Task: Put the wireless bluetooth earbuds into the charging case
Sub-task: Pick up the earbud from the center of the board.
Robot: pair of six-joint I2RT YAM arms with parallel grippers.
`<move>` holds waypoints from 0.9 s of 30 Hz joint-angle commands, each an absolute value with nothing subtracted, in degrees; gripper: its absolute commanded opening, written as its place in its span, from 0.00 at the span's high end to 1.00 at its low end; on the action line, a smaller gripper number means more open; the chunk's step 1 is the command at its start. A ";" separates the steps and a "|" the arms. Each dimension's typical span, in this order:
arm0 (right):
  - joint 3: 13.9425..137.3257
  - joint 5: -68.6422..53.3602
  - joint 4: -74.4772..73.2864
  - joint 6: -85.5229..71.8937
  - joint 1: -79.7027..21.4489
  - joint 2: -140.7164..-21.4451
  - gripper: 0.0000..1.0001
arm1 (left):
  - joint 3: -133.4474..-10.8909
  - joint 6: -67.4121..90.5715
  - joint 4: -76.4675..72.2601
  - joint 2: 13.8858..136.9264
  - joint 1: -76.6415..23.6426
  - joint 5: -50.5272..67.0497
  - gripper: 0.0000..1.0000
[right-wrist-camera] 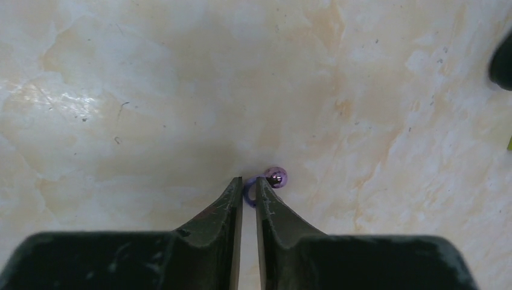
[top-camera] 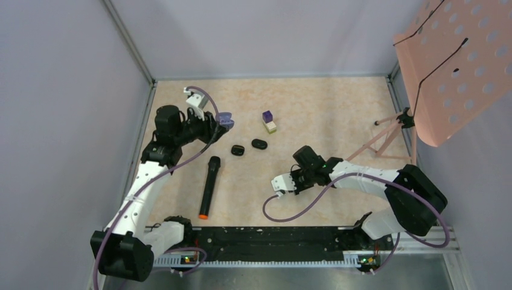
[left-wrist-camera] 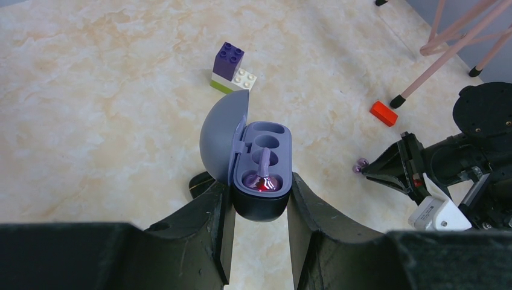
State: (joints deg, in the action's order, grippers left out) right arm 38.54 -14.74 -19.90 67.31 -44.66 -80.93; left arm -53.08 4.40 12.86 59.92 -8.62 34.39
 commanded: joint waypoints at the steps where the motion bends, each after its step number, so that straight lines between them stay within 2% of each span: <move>1: 37.91 -11.23 -14.76 65.79 -45.36 -81.82 0.91 | -53.00 4.89 9.00 60.51 -8.18 34.21 1.00; 4: 38.00 -10.19 -13.30 65.07 -45.30 -81.48 0.99 | -53.13 5.07 8.38 60.88 -8.17 34.13 1.00; 10: 42.73 -13.25 -16.40 59.67 -43.10 -77.22 1.00 | -53.49 4.49 8.59 60.97 -8.11 34.31 1.00; 15: 54.26 -26.81 -27.79 48.39 -36.05 -76.75 1.00 | -53.25 2.01 8.92 61.00 -8.09 37.06 1.00; 19: 59.33 -33.67 -35.11 45.68 -33.30 -79.51 1.00 | -51.59 0.45 7.48 60.81 -8.09 39.33 1.00; 23: 56.18 -35.57 -36.64 52.36 -33.29 -78.02 1.00 | -51.62 -0.66 7.39 60.75 -8.09 39.82 1.00; 27: 50.24 -32.67 -37.04 64.86 -33.56 -76.30 0.88 | -51.86 -2.31 8.72 60.00 -8.09 39.18 1.00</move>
